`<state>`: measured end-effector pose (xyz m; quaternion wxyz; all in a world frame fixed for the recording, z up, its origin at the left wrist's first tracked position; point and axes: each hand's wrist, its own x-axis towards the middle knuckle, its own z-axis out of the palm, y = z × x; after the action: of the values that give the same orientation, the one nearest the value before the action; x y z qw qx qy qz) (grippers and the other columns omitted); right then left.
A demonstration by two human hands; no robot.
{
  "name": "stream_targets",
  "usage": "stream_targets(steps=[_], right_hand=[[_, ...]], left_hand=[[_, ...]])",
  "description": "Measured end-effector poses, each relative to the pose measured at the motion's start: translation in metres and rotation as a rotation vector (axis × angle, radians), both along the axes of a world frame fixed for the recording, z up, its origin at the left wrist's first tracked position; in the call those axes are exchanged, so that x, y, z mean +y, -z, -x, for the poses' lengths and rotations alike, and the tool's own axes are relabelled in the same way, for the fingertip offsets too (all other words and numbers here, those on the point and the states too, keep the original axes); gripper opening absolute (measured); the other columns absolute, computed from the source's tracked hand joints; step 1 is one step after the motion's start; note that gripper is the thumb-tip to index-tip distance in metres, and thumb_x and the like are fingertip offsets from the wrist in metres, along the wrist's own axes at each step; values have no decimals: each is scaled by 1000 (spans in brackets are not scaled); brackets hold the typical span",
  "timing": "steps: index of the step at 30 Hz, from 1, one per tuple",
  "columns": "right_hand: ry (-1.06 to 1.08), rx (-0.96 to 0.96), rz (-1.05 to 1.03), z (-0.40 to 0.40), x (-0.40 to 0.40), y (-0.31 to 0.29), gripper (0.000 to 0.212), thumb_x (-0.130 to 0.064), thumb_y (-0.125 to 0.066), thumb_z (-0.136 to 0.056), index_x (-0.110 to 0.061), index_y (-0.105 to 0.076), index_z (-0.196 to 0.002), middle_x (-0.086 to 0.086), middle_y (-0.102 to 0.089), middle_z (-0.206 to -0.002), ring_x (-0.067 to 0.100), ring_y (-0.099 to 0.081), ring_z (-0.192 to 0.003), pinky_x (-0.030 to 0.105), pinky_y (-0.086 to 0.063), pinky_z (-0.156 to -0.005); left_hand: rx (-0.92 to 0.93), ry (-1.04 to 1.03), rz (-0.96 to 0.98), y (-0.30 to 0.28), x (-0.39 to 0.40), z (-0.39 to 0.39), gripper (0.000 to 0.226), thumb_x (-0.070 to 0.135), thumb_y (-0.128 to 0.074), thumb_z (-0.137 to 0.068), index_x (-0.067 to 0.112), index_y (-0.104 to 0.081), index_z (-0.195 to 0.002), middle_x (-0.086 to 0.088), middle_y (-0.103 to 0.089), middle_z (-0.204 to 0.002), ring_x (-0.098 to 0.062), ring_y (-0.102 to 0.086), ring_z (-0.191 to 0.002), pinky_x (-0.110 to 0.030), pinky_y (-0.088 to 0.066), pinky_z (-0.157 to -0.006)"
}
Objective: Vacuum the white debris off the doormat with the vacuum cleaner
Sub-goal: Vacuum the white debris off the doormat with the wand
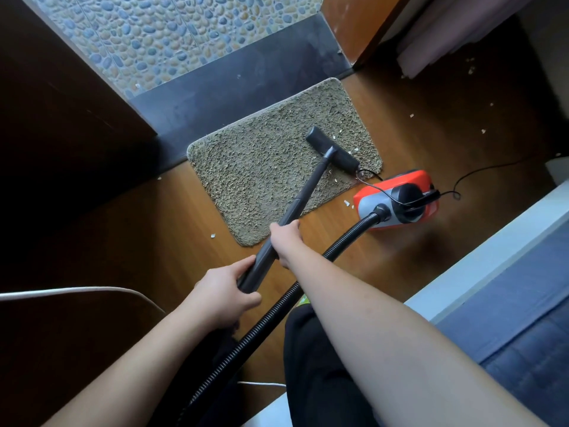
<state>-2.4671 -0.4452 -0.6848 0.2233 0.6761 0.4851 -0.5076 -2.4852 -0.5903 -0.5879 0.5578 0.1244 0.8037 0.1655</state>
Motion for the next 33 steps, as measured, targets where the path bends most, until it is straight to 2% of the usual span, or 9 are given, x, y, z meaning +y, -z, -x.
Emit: stream_targets(steps=[3,9,12,16,18,22,26,29,33], right_hand=[[32,34,-1,5,15,1,62,-30,-50,-97,-17,-21,-150,14,-51,-132,32,-56,-107,35,-45,-77],[57,52,13,2,26,-1,65,-31,-49,-98,-20,-16,-153,10,-51,-125,29,-53,-99,35,-44,-76],[36,32,17,-5,19,-5,67,-32,-48,-99,-21,-13,-154,9,-52,-121,29,-53,-98,36,-45,-77],[16,-2,30,-16,0,-7,67,-35,-47,-97,-22,-13,-153,11,-52,-132,33,-58,-109,45,-52,-93],[13,-9,30,-22,-9,-7,68,-34,-47,-97,-22,-12,-154,11,-52,-133,33,-58,-110,44,-53,-89],[-5,-17,52,-32,-23,-11,73,-32,-45,-99,-24,-2,-157,11,-52,-133,32,-57,-111,42,-53,-85],[-17,-42,67,-38,-38,-16,75,-33,-45,-99,-25,1,-157,11,-50,-136,33,-56,-115,47,-52,-93],[-34,-67,72,-41,-47,-20,73,-33,-44,-98,-24,-2,-157,13,-47,-141,35,-53,-121,48,-51,-96],[-34,-86,91,-45,-56,-21,73,-33,-43,-98,-23,-1,-157,13,-45,-142,35,-52,-120,50,-51,-98]], left_hand=[[-29,-26,-18,-5,19,3,75,27,-66,-74,50,-41,-141,21,-61,-83,-11,-68,-50,-21,-54,-52],[-45,-48,-45,-15,31,3,73,20,-66,-78,44,-42,-143,14,-62,-79,-13,-66,-45,-19,-49,-42],[-30,-25,-28,-17,21,-3,72,25,-66,-76,47,-43,-141,16,-62,-83,-12,-68,-51,-20,-53,-50],[14,19,9,-14,1,-12,76,36,-67,-72,49,-41,-143,14,-66,-92,-10,-69,-74,-18,-53,-72],[-13,7,2,-13,-9,-19,79,35,-67,-72,48,-39,-145,9,-67,-97,-14,-67,-83,-22,-55,-77],[-64,-23,-2,-16,-26,-28,80,33,-69,-76,48,-36,-146,6,-67,-105,-5,-65,-67,-13,-52,-62],[-56,6,-7,-23,-40,-34,79,34,-69,-78,47,-34,-148,8,-64,-107,-2,-62,-75,-7,-42,-59],[-66,15,-8,-28,-48,-36,78,32,-69,-80,48,-33,-147,8,-61,-110,-1,-60,-75,-6,-42,-57],[-74,35,-2,-28,-57,-38,80,33,-69,-80,48,-31,-149,6,-59,-127,-5,-62,-88,-7,-45,-63]])
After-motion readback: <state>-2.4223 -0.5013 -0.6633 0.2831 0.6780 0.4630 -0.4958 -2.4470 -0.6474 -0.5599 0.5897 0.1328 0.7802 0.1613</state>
